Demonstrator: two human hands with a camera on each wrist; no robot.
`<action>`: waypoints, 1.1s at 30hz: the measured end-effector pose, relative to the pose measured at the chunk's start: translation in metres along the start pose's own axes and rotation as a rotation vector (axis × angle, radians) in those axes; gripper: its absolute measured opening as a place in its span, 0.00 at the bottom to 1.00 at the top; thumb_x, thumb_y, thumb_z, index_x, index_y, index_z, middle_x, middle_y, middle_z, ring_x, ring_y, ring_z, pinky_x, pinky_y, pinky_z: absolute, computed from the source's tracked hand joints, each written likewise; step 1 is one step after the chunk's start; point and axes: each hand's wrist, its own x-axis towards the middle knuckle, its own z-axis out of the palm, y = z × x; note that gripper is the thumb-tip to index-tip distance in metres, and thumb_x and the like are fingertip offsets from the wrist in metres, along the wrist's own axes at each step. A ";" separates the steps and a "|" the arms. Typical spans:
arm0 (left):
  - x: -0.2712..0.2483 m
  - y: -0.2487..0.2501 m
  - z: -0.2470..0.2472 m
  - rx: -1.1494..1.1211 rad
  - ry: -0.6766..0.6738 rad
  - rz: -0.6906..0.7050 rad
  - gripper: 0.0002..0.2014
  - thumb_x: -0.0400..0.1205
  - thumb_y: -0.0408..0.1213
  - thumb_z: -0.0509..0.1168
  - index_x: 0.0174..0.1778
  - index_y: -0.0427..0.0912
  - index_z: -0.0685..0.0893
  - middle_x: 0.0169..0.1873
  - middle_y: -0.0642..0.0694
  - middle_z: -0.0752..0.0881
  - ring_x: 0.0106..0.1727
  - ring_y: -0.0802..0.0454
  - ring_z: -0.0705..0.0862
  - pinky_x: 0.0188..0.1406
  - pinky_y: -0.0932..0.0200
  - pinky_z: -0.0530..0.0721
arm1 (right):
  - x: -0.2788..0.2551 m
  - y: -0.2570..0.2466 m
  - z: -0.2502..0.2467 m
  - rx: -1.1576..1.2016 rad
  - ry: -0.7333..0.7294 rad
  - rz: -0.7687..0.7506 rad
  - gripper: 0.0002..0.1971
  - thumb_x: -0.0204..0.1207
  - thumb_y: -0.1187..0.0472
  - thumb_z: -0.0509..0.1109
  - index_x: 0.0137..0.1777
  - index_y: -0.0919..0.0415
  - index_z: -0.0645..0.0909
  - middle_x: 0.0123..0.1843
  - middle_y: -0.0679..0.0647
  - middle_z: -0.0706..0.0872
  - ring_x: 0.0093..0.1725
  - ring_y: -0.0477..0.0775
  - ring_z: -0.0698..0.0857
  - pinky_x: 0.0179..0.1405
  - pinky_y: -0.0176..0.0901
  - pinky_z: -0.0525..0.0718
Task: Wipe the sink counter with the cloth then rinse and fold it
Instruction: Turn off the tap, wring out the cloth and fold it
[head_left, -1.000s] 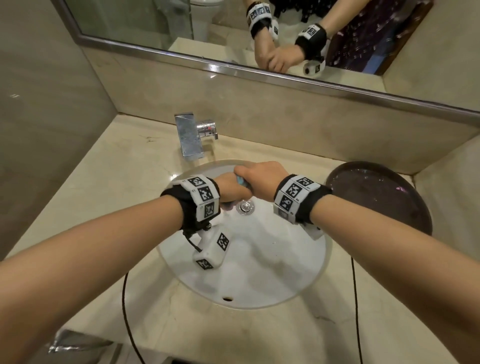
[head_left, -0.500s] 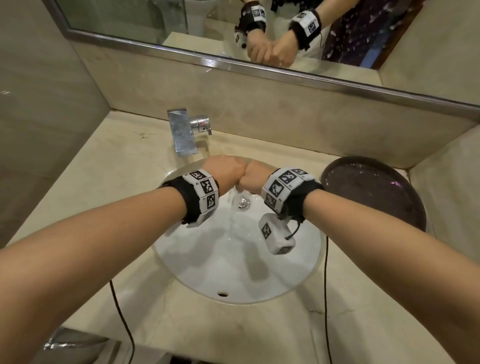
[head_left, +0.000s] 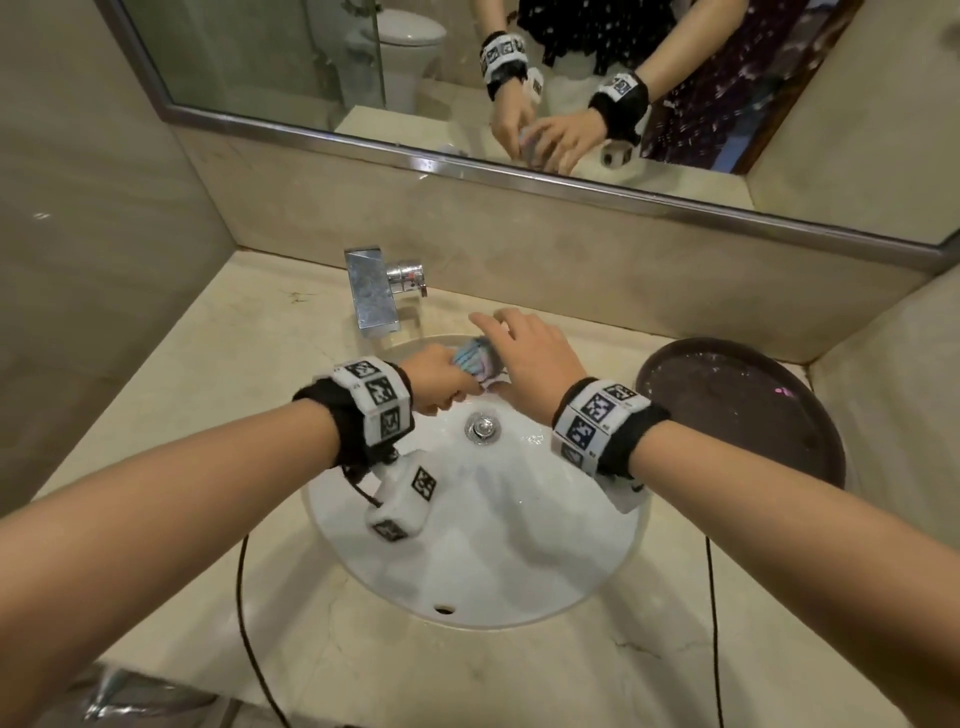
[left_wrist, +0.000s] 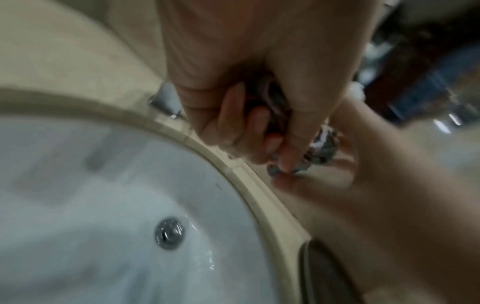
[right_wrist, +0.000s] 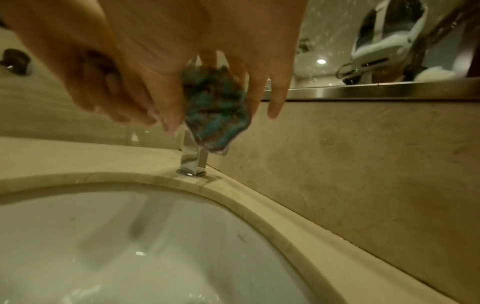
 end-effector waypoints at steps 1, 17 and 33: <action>-0.002 0.001 -0.004 -0.162 -0.091 -0.055 0.05 0.80 0.32 0.63 0.41 0.45 0.74 0.24 0.48 0.72 0.18 0.58 0.66 0.13 0.71 0.61 | -0.003 0.000 0.001 -0.007 0.044 -0.039 0.41 0.68 0.56 0.76 0.80 0.55 0.61 0.73 0.59 0.72 0.69 0.63 0.74 0.67 0.55 0.72; -0.014 0.018 -0.001 1.261 0.307 0.228 0.13 0.85 0.39 0.53 0.58 0.41 0.79 0.50 0.44 0.87 0.52 0.43 0.86 0.40 0.55 0.73 | -0.001 -0.026 -0.024 0.178 -0.251 0.175 0.07 0.77 0.61 0.60 0.43 0.58 0.80 0.39 0.53 0.82 0.48 0.63 0.85 0.39 0.41 0.76; -0.018 0.001 0.002 1.046 0.370 0.531 0.22 0.81 0.45 0.58 0.70 0.42 0.64 0.54 0.44 0.86 0.48 0.41 0.86 0.33 0.57 0.71 | 0.011 -0.001 -0.025 0.443 -0.423 0.255 0.15 0.71 0.63 0.74 0.27 0.55 0.73 0.26 0.51 0.77 0.24 0.49 0.75 0.26 0.37 0.73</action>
